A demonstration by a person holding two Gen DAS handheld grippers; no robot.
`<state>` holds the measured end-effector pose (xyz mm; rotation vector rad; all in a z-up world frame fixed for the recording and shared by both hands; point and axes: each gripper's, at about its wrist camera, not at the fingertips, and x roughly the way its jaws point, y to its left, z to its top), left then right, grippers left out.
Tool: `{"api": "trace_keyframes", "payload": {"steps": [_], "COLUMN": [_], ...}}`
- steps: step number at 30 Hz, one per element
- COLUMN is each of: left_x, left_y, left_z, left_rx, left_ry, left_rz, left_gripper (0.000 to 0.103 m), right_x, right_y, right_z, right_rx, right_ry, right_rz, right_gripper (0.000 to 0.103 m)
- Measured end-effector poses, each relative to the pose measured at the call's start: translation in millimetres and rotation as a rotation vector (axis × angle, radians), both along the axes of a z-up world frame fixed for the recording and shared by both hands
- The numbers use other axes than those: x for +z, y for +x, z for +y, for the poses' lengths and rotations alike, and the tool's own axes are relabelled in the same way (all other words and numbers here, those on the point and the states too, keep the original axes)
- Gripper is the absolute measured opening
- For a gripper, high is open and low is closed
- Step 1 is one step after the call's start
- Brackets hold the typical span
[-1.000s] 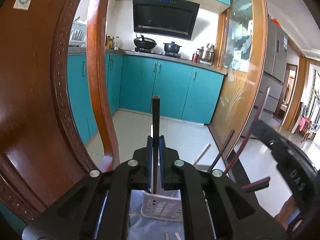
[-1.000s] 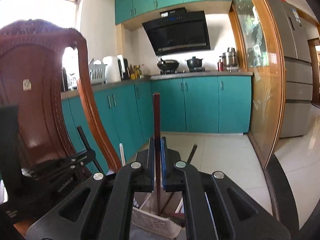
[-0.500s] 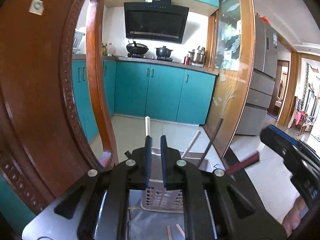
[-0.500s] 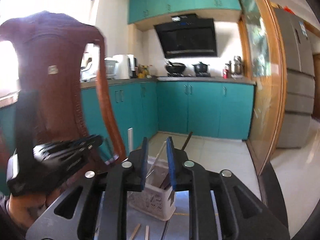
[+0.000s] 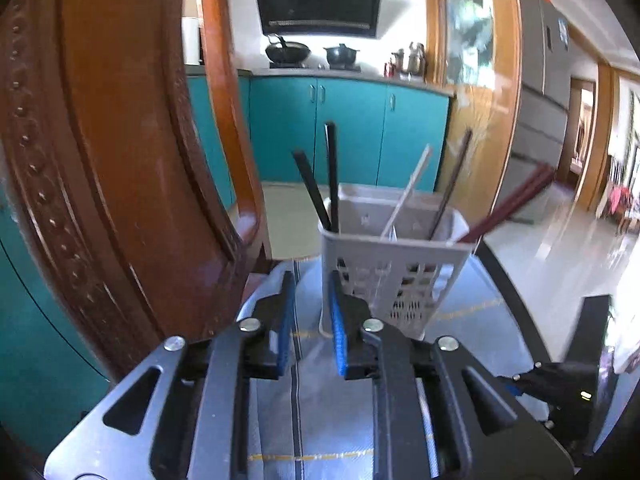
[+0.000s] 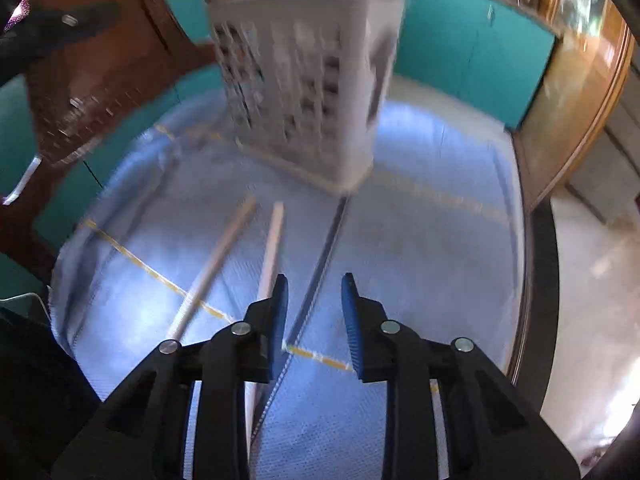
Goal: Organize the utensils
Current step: 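Move both open tools down to the two light wooden chopsticks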
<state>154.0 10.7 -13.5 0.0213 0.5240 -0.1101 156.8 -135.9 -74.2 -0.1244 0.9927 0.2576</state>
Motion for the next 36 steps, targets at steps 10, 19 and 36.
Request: {"api": "trace_keyframes", "payload": {"steps": [10, 19, 36], "left_x": [-8, -23, -115], "left_y": [3, 6, 35], "left_z": [-7, -9, -50], "left_rx": [-0.011, -0.022, -0.204], "left_ry": [0.023, 0.049, -0.031], "left_rz": [0.034, 0.097, 0.525], "left_gripper": [0.023, 0.024, 0.026], "right_x": [-22, -11, -1], "right_y": [7, -7, -16], "right_z": [9, -21, -39], "right_rx": [-0.047, -0.146, -0.179], "right_ry": [-0.007, 0.101, 0.141], "right_rz": [0.024, 0.091, 0.069], "right_gripper": [0.005, 0.000, 0.014]}}
